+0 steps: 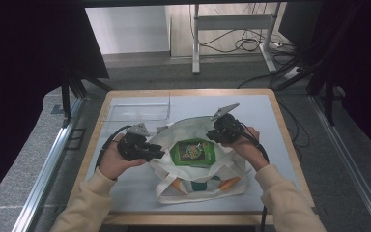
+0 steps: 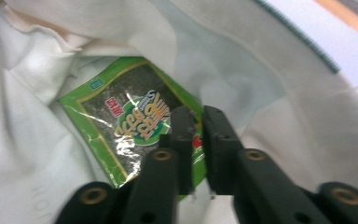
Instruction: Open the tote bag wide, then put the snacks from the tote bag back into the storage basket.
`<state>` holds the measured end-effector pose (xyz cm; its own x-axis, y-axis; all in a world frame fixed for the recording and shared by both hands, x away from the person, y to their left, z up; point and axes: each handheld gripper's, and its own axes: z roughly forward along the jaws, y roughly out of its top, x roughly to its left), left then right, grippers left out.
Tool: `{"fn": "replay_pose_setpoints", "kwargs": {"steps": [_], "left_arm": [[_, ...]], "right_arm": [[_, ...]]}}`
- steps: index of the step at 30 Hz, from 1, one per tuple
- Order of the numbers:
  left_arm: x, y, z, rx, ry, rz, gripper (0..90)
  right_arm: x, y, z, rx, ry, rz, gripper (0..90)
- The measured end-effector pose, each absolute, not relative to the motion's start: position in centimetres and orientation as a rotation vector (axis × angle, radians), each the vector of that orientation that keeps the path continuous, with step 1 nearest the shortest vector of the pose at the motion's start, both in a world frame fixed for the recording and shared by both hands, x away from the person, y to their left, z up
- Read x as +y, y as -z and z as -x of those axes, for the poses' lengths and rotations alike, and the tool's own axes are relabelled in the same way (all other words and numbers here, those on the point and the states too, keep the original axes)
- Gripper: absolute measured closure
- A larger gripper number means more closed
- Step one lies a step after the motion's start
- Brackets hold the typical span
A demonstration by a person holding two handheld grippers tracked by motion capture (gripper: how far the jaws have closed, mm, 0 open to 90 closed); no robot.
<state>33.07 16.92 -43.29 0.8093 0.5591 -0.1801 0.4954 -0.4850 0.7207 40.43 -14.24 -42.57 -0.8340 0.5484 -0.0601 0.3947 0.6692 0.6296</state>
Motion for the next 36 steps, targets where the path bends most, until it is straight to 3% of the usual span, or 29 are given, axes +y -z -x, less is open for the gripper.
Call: {"fn": "replay_pose_setpoints", "kwargs": {"steps": [7,14,24,36], "left_arm": [[17.3,42.8,-33.1,0.8,-0.119,-2.148,44.7],[17.9,42.4,-33.0,0.814,-0.133,-2.129,40.5],[18.1,42.2,-33.0,0.812,-0.133,-2.133,39.6],[18.1,42.1,-32.9,0.802,-0.132,-2.14,39.3]], "right_arm": [[-14.3,42.5,-39.5,2.63,-0.958,-0.854,48.2],[-14.7,42.2,-38.8,2.593,-0.986,-0.972,34.3],[-14.1,42.7,-38.6,2.567,-0.929,-1.108,28.8],[-12.2,44.0,-38.9,2.607,-0.821,-1.198,28.6]]}}
